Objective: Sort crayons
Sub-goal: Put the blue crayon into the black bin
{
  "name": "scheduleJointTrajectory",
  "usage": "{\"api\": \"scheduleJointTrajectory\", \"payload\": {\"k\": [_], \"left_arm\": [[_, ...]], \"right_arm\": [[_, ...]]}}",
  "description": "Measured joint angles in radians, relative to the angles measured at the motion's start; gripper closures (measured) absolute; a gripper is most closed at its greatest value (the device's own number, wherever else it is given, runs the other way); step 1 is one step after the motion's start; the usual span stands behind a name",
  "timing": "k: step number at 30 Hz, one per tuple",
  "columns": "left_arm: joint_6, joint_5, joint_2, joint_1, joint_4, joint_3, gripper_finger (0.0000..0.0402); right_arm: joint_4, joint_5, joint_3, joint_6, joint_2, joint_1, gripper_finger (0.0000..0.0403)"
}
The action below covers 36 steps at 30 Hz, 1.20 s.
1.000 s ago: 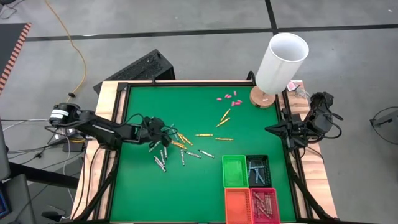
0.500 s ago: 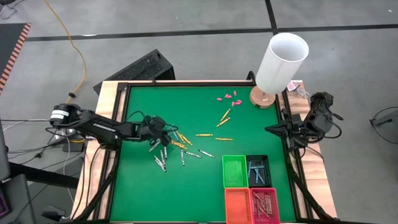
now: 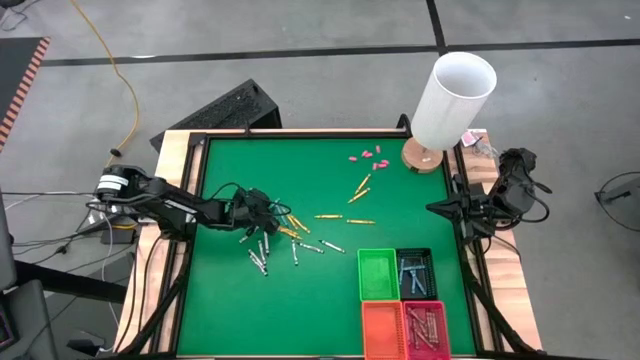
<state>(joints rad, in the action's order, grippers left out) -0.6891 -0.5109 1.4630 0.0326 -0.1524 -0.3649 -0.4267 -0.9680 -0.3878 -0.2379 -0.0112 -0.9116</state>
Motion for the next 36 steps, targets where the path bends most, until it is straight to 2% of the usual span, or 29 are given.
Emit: {"api": "scheduleJointTrajectory", "payload": {"k": [2,4,10,14,21,30,36], "left_arm": [[-0.001,0.002,-0.006,0.000,0.000,0.000,0.0373],[-0.025,0.000,-0.007,0.000,0.000,0.000,0.0390],[-0.105,-0.004,-0.012,0.000,0.003,-0.001,0.0393],[-0.102,-0.012,-0.031,0.000,0.004,-0.023,0.0397],[-0.027,-0.057,-0.089,0.000,0.038,-0.097,0.0398],[0.064,-0.070,-0.090,-0.029,0.020,-0.213,0.0398],[0.158,-0.074,-0.086,-0.101,-0.139,-0.299,0.0399]], "right_arm": [[0.000,0.000,0.000,0.000,0.000,0.000,0.0403],[0.000,0.000,0.000,0.000,0.000,0.000,0.0403],[0.000,0.000,0.000,0.000,0.000,0.000,0.0403],[0.000,0.000,0.000,0.000,0.000,0.000,0.0403],[0.000,0.000,0.000,0.000,0.000,0.000,0.0403],[0.000,0.000,0.000,0.000,0.000,0.000,0.0403],[0.000,0.000,0.000,0.000,0.000,0.000,0.0403]]}}
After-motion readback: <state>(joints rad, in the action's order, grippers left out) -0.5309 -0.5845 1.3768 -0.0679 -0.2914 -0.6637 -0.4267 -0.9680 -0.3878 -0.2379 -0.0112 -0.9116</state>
